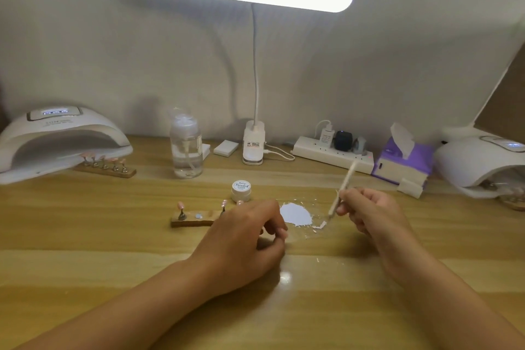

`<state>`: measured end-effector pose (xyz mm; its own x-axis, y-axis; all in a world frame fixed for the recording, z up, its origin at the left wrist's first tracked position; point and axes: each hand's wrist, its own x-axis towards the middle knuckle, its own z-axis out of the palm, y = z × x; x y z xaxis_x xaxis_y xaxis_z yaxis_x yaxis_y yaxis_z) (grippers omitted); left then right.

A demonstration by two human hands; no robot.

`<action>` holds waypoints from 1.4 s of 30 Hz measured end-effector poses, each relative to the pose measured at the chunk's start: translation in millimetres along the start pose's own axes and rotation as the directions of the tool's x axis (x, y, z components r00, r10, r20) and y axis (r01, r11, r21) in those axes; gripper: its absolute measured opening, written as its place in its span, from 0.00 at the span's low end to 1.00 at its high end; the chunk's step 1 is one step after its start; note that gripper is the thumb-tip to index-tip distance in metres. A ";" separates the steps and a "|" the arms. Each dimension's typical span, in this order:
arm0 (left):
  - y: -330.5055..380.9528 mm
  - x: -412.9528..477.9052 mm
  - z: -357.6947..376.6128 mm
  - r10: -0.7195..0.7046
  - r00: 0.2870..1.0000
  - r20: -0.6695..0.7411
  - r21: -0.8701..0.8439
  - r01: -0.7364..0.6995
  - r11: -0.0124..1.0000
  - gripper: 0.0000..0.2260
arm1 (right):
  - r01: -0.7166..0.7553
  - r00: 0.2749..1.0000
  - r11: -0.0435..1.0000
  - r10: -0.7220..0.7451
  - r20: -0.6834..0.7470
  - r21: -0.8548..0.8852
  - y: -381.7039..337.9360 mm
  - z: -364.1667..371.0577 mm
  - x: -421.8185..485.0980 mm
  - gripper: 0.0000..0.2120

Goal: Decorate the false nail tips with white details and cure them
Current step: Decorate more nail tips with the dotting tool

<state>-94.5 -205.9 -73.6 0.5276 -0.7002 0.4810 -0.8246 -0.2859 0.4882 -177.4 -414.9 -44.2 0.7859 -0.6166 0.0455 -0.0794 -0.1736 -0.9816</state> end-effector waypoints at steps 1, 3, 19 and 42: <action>-0.9 0.9 0.6 -0.023 1.000 -0.018 -0.018 0.023 1.000 0.03 | 0.006 1.000 1.000 -0.006 -0.015 0.016 1.8 2.7 -0.6 0.07; -3.6 2.8 1.8 -0.059 0.998 -0.016 -0.058 0.058 0.997 0.05 | 0.050 0.997 0.999 -0.051 -0.065 -0.020 7.5 9.0 -2.0 0.07; -2.4 7.8 6.5 -0.199 0.972 0.122 -0.111 0.213 0.971 0.04 | 0.171 0.983 0.961 -0.149 0.111 -0.219 22.7 21.5 0.6 0.04; 1.0 9.8 3.0 -0.277 0.954 0.116 -0.263 0.298 0.918 0.02 | 0.232 0.972 0.957 -0.220 0.086 -0.175 23.5 22.1 -2.2 0.04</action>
<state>-90.7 -215.0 -70.5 0.7077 -0.6648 0.2393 -0.5456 -0.2991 0.7829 -167.5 -400.6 -71.5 0.8340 -0.4948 0.2441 -0.0006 -0.4433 -0.8963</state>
